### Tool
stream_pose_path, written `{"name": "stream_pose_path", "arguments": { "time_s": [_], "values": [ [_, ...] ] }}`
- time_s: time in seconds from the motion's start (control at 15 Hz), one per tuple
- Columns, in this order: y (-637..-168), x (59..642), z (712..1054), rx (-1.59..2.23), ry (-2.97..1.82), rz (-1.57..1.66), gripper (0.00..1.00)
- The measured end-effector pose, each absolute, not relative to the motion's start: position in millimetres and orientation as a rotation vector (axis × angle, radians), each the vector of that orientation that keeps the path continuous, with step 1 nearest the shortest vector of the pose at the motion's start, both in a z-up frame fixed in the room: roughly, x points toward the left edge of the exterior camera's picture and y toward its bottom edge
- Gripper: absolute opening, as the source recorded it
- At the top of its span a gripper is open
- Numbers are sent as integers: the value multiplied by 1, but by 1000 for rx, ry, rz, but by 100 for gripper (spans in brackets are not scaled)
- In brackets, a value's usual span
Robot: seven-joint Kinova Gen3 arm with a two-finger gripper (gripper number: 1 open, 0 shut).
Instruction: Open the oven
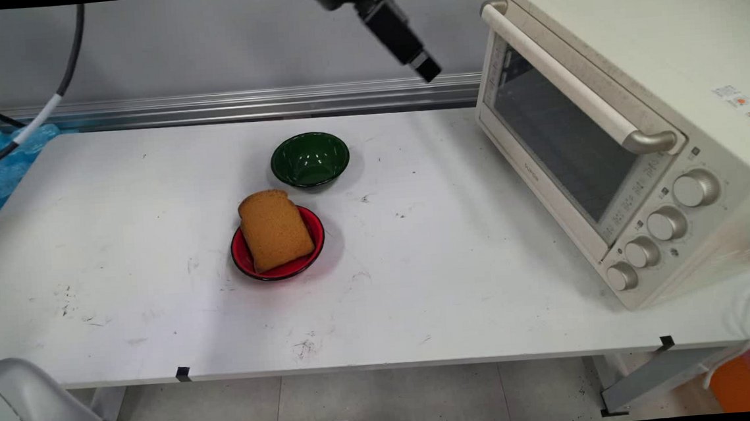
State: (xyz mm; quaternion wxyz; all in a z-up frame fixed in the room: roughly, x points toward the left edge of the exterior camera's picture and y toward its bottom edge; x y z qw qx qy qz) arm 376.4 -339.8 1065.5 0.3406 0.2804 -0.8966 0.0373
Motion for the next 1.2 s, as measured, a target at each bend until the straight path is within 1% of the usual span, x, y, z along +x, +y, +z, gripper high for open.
{"name": "stream_pose_path", "arguments": {
  "time_s": [0.4, 1.2],
  "values": [
    [-373, 342, 1068, 716, -2316, 153, 100],
    [-415, 284, 1059, 715, -2322, 228, 100]
  ]
}}
